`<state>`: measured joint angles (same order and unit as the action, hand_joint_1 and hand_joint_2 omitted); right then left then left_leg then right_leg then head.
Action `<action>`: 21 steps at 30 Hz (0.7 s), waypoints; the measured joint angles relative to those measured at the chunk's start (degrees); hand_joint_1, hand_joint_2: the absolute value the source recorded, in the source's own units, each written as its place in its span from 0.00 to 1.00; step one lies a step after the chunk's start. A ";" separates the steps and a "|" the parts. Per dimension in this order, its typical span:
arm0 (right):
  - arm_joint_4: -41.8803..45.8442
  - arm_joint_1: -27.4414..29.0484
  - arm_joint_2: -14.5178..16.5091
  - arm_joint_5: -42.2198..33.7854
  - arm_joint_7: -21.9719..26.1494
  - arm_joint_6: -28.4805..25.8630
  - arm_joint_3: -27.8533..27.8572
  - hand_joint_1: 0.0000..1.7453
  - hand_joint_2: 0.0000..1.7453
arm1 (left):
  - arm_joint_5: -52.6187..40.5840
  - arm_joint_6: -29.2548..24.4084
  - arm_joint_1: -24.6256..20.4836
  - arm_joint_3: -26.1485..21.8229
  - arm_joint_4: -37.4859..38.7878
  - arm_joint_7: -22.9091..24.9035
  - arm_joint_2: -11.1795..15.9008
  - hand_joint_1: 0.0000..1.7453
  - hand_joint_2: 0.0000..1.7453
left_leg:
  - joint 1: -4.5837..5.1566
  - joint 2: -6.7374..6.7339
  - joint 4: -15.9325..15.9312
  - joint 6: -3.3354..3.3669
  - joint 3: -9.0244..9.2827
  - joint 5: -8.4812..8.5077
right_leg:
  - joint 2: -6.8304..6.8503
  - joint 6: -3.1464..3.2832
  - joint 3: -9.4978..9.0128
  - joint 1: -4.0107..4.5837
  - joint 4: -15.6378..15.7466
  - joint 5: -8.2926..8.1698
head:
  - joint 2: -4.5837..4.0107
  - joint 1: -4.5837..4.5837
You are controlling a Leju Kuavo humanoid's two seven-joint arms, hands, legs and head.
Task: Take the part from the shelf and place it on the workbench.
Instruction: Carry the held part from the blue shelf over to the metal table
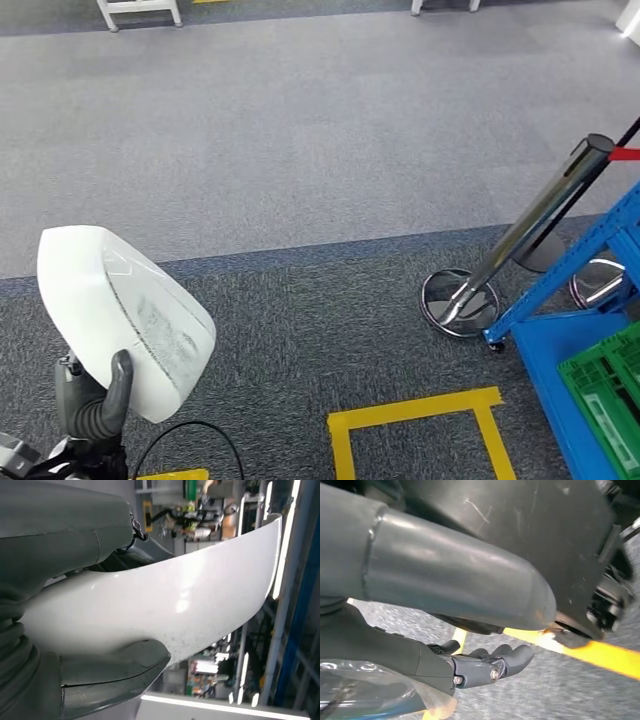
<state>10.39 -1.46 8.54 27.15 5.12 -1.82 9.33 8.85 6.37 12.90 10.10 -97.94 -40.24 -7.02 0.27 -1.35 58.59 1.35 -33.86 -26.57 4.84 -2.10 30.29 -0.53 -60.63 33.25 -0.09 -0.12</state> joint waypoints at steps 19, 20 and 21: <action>-0.07 0.62 0.07 0.30 -0.22 0.08 -0.13 0.00 0.00 | 0.56 0.16 -0.16 0.11 0.16 0.03 0.08 1.00 1.00 | -0.50 2.22 15.25 -2.41 -7.62 -6.66 | -3.59 2.23 0.26 -0.37 2.33 -3.04 | 0.00 -0.28; -0.07 0.64 0.06 0.34 -0.26 0.08 -0.13 0.00 0.00 | 0.67 0.23 -0.10 0.10 0.17 0.03 0.10 1.00 1.00 | -0.57 2.03 16.38 -2.44 -8.14 -6.54 | -2.70 2.28 0.19 -0.31 2.32 -2.92 | 0.00 -0.29; -0.07 0.61 0.06 0.39 -0.30 0.08 -0.13 0.00 0.00 | 0.72 0.29 -0.06 0.09 0.17 0.03 0.11 1.00 1.00 | -0.61 1.82 15.29 -2.40 -7.57 -5.35 | -1.87 2.28 0.03 -0.27 2.32 -2.78 | 0.00 -0.29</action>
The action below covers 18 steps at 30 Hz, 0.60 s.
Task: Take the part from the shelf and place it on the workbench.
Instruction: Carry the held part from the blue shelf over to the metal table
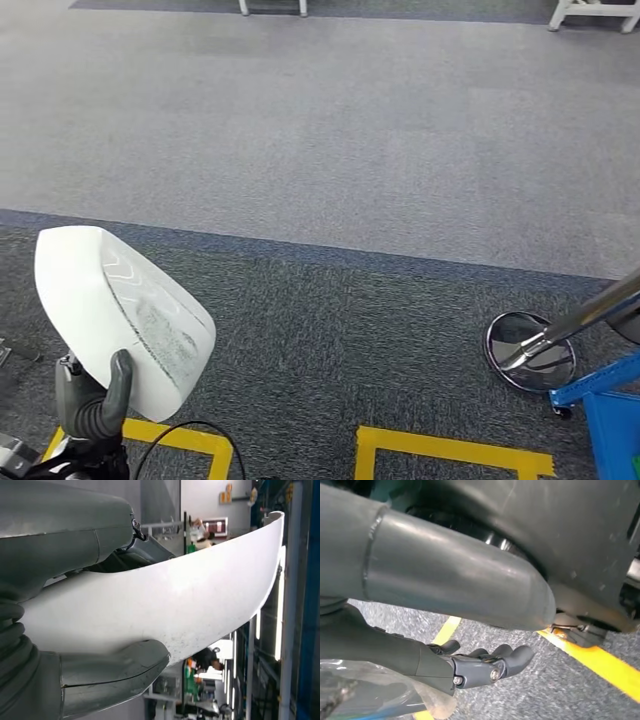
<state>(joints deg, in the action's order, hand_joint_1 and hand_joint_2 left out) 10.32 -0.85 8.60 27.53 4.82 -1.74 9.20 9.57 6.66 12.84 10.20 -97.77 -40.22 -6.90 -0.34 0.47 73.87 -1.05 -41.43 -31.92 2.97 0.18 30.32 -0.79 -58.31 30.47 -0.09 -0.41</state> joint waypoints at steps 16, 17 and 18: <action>0.02 -0.33 0.04 0.42 0.09 0.10 0.00 0.00 0.00 | -0.98 0.15 -0.04 0.01 -0.01 -0.03 0.05 1.00 1.00 | 1.30 -4.70 -14.63 1.96 7.04 5.32 | 3.48 -1.64 -1.25 0.61 -0.34 1.79 | 0.00 0.13; 0.03 -0.38 0.05 0.48 0.12 0.13 0.00 0.00 0.00 | -1.15 0.21 -0.03 0.04 -0.01 -0.04 0.03 1.00 1.00 | 1.11 -3.42 -14.88 2.42 7.14 5.47 | 1.91 -1.96 0.05 0.47 -3.25 3.42 | 0.00 0.30; 0.05 -0.32 0.05 0.53 0.14 0.16 0.00 0.00 0.00 | -1.31 0.27 -0.01 0.08 -0.02 -0.04 0.02 1.00 1.00 | 0.90 -1.46 -15.14 2.89 7.31 5.60 | 0.17 -2.29 2.41 0.33 -7.39 4.76 | 0.00 0.44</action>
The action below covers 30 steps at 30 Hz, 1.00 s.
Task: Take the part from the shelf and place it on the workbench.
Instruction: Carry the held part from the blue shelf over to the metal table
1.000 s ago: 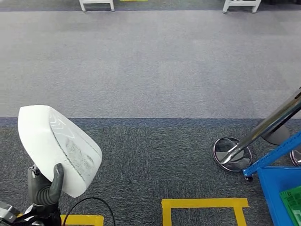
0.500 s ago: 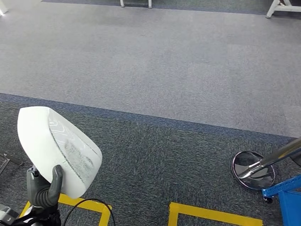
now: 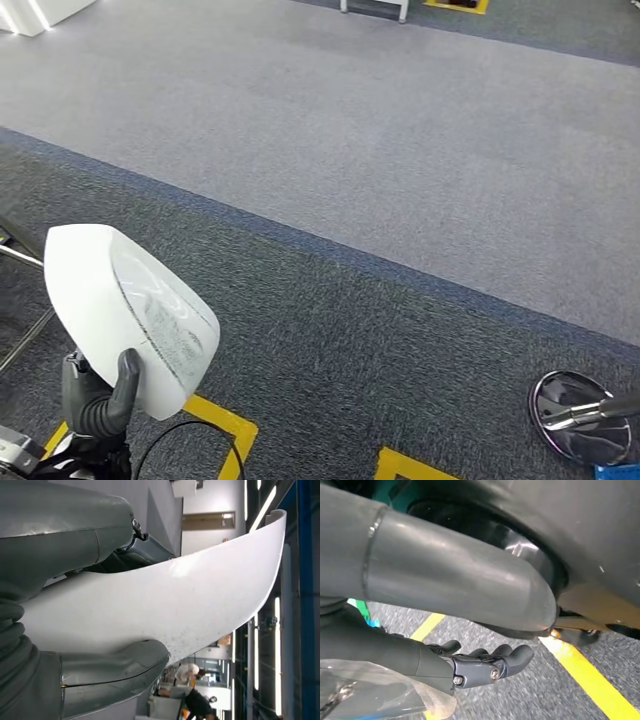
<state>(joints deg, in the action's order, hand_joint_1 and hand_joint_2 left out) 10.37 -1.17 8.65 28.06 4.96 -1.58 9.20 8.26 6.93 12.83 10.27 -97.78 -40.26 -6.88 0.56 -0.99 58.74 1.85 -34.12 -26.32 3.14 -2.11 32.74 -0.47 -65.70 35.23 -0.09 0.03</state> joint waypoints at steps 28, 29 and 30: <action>0.02 -0.16 0.05 1.04 0.13 0.66 0.00 0.00 0.00 | -3.85 1.83 0.04 -0.29 -0.94 0.00 -0.07 1.00 1.00 | -0.67 2.23 0.27 0.23 0.14 -0.35 | -2.89 -0.72 4.47 -0.53 -7.97 3.16 | 0.00 0.61; 0.02 -0.05 0.05 1.08 0.10 0.68 0.00 0.00 0.00 | -4.02 1.77 0.07 -0.32 -0.95 0.00 -0.07 1.00 1.00 | -0.64 3.08 0.28 0.24 0.21 -0.36 | -3.01 -0.65 5.48 -0.52 -9.00 2.61 | 0.00 0.62; 0.02 0.04 0.05 1.11 0.07 0.69 0.00 0.00 0.00 | -4.14 1.71 0.09 -0.35 -0.96 0.00 -0.07 1.00 1.00 | -0.63 3.94 0.29 0.23 0.32 -0.38 | -3.16 -0.52 5.42 -0.51 -7.78 0.96 | 0.00 0.61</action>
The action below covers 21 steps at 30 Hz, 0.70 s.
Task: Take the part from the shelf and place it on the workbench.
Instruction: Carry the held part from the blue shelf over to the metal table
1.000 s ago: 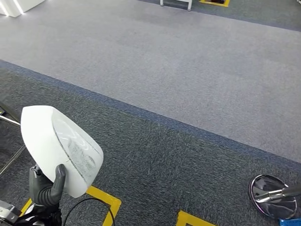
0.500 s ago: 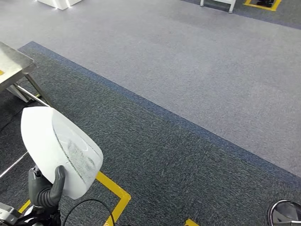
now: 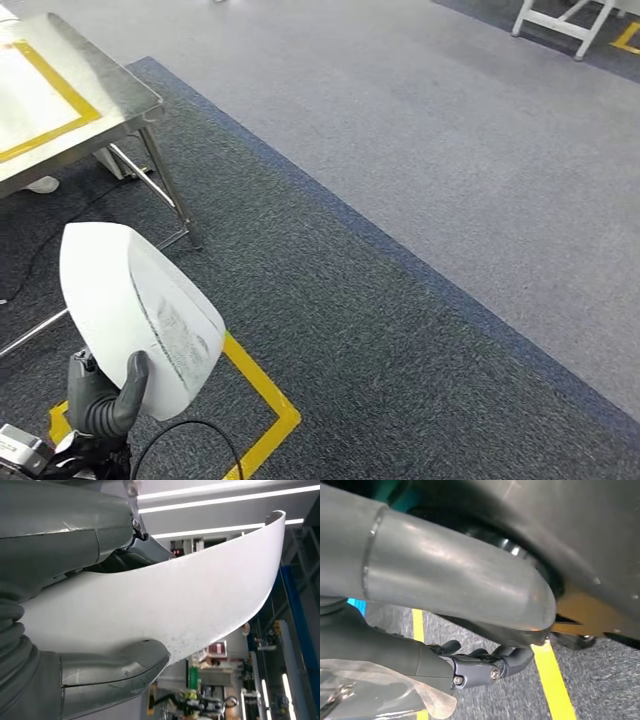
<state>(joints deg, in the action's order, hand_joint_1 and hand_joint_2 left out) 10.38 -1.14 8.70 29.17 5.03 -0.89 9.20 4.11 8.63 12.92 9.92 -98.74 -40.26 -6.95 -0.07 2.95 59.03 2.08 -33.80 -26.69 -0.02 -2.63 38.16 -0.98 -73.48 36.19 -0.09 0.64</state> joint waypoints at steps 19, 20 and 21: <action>-0.02 0.05 0.03 0.39 -0.05 0.21 0.05 0.00 0.00 | 2.85 -1.68 0.02 -0.09 -0.46 0.01 -0.03 1.00 1.00 | -0.05 -6.47 2.11 -2.97 -0.91 0.26 | 5.17 1.88 -8.63 0.08 15.42 -5.36 | 0.00 -0.88; -0.02 0.00 0.03 0.43 -0.04 0.21 0.05 0.00 0.00 | 2.96 -1.70 -0.02 -0.10 -0.45 0.01 -0.08 1.00 1.00 | 0.21 -7.26 0.83 -2.62 -0.38 0.29 | 5.71 1.56 -8.79 0.27 15.44 -5.16 | 0.00 -0.84; -0.02 -0.07 0.02 0.50 -0.04 0.21 0.06 0.00 0.00 | 3.04 -1.71 -0.02 -0.11 -0.45 0.01 -0.11 1.00 1.00 | 0.47 -7.40 0.48 -2.23 -0.35 -0.02 | 6.33 1.23 -8.96 0.43 15.53 -5.01 | 0.00 -0.79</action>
<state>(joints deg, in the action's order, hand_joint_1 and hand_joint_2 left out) 10.36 -1.21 8.72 29.67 4.99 -0.68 9.26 7.15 6.92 12.90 9.81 -99.19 -40.25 -7.07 0.40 -4.46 59.51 -0.16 -34.15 -26.71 6.31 -1.40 29.19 -0.55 -57.95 31.18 -0.09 -0.15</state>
